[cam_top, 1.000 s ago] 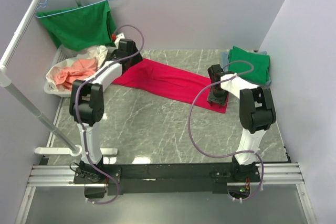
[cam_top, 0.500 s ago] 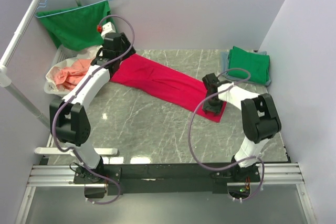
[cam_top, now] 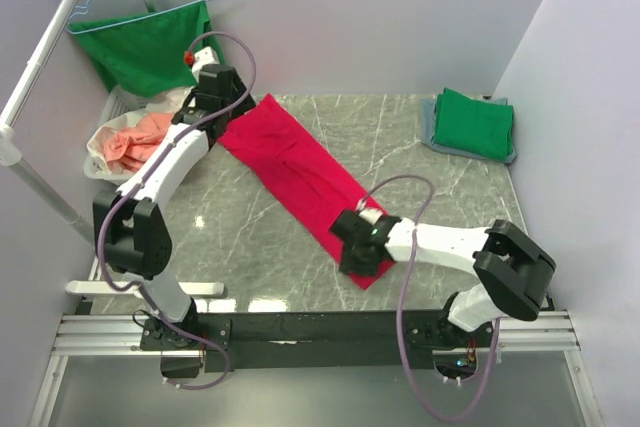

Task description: Fold and stack the t-shirts

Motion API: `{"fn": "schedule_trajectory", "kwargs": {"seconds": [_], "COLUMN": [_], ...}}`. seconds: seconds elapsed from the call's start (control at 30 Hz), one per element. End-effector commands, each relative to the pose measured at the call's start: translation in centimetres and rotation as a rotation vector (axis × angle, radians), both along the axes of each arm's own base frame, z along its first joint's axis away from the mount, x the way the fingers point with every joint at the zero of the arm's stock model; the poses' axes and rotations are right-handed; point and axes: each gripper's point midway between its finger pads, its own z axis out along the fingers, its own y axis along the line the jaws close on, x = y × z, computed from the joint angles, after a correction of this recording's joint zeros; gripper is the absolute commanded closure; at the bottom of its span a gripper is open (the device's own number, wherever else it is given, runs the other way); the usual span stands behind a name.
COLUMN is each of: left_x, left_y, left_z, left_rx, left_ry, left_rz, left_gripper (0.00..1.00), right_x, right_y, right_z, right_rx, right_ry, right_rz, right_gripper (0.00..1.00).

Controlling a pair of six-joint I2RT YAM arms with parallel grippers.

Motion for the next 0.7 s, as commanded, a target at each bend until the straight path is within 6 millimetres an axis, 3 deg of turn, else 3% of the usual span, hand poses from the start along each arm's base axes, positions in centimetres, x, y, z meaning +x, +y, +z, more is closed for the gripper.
{"fn": "schedule_trajectory", "kwargs": {"seconds": [0.0, 0.13, 0.37, 0.5, 0.6, 0.67], "left_x": [0.7, 2.2, 3.6, 4.3, 4.8, 5.0], "left_y": [-0.5, -1.8, -5.9, -7.3, -7.0, -6.8], "left_z": [-2.9, -6.3, -12.9, -15.2, -17.7, -17.8], "left_rx": [0.021, 0.023, 0.075, 0.092, 0.099, 0.091], "left_ry": [0.092, 0.164, 0.319, 0.36, 0.413, 0.417], "left_rz": [0.006, -0.013, -0.04, -0.01, 0.041, 0.075], "left_gripper": [0.33, 0.33, 0.33, 0.32, 0.32, 0.32], "right_x": [-4.4, -7.1, -8.6, -7.9, -7.4, -6.7], "right_y": [2.1, 4.0, 8.0, 8.9, 9.3, 9.1], "right_z": [-0.5, -0.6, 0.0, 0.9, 2.7, 4.4], "right_rx": [-0.002, -0.027, -0.047, -0.07, -0.057, -0.046], "right_ry": [0.081, 0.089, 0.055, -0.012, -0.059, -0.112], "right_rz": [0.012, 0.144, 0.389, 0.425, 0.428, 0.413], "right_gripper": [0.49, 0.49, 0.5, 0.5, 0.5, 0.5]}}
